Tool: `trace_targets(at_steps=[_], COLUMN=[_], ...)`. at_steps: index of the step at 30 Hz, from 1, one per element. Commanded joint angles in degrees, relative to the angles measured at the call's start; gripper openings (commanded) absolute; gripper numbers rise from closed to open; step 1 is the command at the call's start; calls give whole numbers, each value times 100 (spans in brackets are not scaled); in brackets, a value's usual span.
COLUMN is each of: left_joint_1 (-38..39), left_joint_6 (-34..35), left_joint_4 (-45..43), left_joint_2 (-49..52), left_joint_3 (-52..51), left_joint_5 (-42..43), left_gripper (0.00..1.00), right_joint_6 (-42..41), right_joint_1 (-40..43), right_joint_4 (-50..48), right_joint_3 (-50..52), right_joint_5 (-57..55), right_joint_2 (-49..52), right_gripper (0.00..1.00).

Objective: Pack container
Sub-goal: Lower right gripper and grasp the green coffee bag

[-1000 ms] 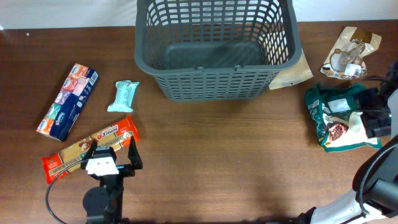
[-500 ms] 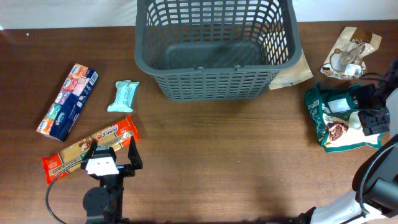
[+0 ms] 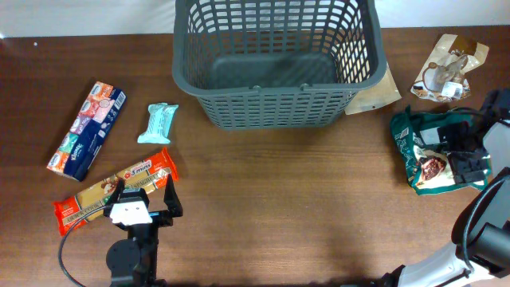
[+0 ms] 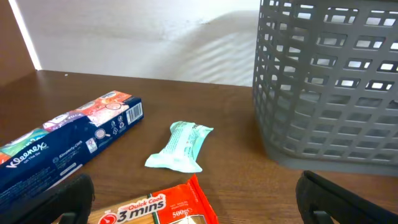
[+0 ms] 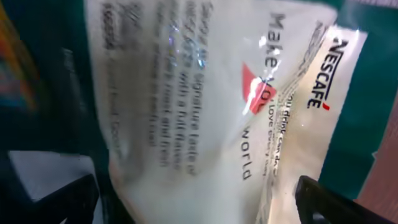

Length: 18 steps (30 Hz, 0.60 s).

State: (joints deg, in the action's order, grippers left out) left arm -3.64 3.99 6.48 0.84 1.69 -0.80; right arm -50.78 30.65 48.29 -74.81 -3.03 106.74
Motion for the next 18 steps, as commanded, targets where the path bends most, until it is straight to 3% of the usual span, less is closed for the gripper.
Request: trace_targets(at_steps=[1, 8, 10, 17, 18], left_joint_1=[13, 13, 13, 13, 13], left_joint_6=[-105, -105, -105, -105, -105], left_joint_4=[2, 2, 2, 2, 2], left_joint_2=[-55, -55, -55, -55, -55], left_joint_3=[-31, -31, -31, -31, -31], left_joint_5=[59, 59, 59, 59, 59], left_gripper=[99, 99, 99, 99, 99], right_joint_6=[-4, -4, -4, -7, -4], right_joint_1=[-37, -37, -37, -37, -37], right_joint_4=[-232, -407, -409, -400, -400], right_joint_3=[367, 496, 496, 538, 551], right_joint_5=[195, 304, 306, 306, 306], right_joint_2=[68, 68, 68, 68, 68], right_gripper=[99, 99, 94, 42, 28])
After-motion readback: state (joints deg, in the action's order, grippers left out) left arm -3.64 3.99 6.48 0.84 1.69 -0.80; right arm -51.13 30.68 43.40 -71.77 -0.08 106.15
